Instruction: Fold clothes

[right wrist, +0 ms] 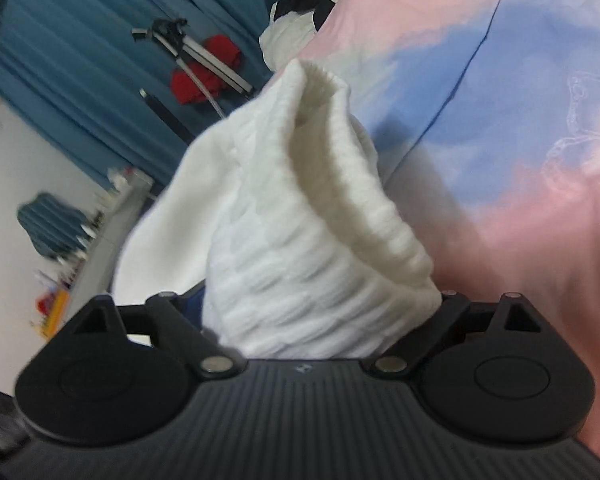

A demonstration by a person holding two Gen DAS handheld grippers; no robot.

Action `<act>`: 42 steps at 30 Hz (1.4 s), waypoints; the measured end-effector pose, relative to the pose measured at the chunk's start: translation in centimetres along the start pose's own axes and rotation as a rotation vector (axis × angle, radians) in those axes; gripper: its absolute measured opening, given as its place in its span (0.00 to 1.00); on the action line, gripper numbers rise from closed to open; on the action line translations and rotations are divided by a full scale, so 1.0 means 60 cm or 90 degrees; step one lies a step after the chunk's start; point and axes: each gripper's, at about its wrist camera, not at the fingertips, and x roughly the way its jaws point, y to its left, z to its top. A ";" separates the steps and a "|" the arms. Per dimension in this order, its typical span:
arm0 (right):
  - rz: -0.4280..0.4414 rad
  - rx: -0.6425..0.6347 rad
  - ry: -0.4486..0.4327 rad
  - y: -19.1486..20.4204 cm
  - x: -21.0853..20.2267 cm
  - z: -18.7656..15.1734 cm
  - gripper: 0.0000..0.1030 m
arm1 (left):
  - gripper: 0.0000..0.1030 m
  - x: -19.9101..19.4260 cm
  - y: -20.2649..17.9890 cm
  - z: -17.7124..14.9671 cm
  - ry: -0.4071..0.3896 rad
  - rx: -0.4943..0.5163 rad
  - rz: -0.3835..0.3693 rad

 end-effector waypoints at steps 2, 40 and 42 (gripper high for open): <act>0.046 0.002 -0.009 0.015 -0.019 0.006 0.90 | 0.90 0.002 0.007 0.002 0.004 -0.014 -0.002; -0.062 0.004 -0.400 -0.055 -0.296 0.212 0.37 | 0.37 0.185 -0.515 0.122 -0.055 0.219 -0.194; -0.093 0.024 -0.414 -0.109 -0.286 0.223 0.37 | 0.37 0.248 -0.553 0.113 -0.053 0.242 -0.212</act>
